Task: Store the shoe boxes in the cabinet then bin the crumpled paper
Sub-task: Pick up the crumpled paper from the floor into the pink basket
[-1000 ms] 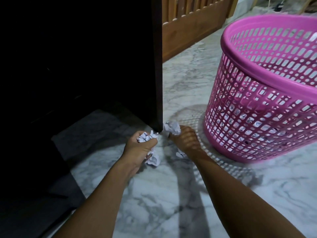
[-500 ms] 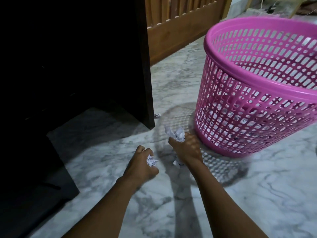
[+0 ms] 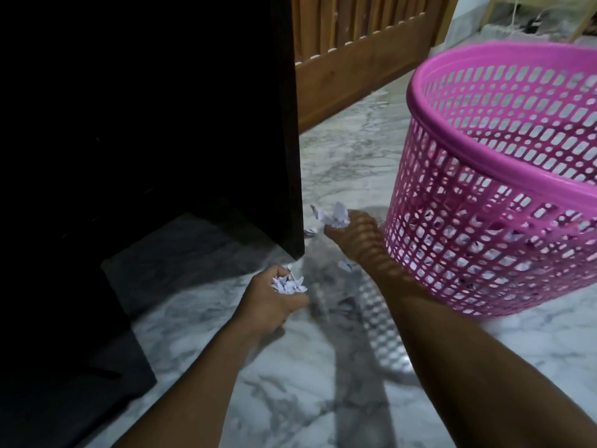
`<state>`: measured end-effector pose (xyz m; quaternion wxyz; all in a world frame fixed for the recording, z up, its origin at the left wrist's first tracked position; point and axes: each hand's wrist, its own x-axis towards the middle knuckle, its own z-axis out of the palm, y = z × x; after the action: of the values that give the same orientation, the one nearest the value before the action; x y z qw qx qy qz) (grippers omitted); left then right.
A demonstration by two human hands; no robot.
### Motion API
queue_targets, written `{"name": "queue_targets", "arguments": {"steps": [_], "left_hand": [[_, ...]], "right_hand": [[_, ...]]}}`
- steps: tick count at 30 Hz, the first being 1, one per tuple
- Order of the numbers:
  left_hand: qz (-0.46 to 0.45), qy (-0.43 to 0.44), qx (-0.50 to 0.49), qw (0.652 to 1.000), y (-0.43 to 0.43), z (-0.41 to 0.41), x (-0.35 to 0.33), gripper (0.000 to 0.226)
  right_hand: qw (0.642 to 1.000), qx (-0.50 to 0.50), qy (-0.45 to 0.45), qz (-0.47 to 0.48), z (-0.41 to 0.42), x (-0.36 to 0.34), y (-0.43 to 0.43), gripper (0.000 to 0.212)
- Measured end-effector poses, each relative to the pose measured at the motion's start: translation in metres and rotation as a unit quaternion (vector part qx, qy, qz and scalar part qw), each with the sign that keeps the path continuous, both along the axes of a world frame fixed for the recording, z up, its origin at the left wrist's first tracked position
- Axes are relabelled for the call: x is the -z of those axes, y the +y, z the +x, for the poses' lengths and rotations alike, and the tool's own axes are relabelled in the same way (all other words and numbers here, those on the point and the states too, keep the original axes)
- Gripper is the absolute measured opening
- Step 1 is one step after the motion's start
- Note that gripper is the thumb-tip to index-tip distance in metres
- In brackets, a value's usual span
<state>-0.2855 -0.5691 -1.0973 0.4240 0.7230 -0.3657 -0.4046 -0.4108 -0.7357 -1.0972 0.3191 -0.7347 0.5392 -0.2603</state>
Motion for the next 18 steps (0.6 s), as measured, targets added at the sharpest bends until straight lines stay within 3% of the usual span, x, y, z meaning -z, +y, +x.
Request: {"name": "queue_targets", "arguments": {"steps": [8,16,18], "left_hand": [[0.007,0.073,-0.080,0.994,0.005,0.016,0.004,0.023],[0.036,0.076,-0.069,0.994,0.009,0.011,0.008,0.023],[0.032,0.069,-0.062,0.995,0.007,0.008,0.003,0.022]], "right_hand": [[0.990,-0.079,0.111,0.045,0.048,0.030,-0.027,0.029],[0.987,-0.065,0.121,0.083,0.053,0.039,-0.019,0.022],[0.989,-0.046,0.110,0.086,0.051,0.038,-0.011,0.029]]}}
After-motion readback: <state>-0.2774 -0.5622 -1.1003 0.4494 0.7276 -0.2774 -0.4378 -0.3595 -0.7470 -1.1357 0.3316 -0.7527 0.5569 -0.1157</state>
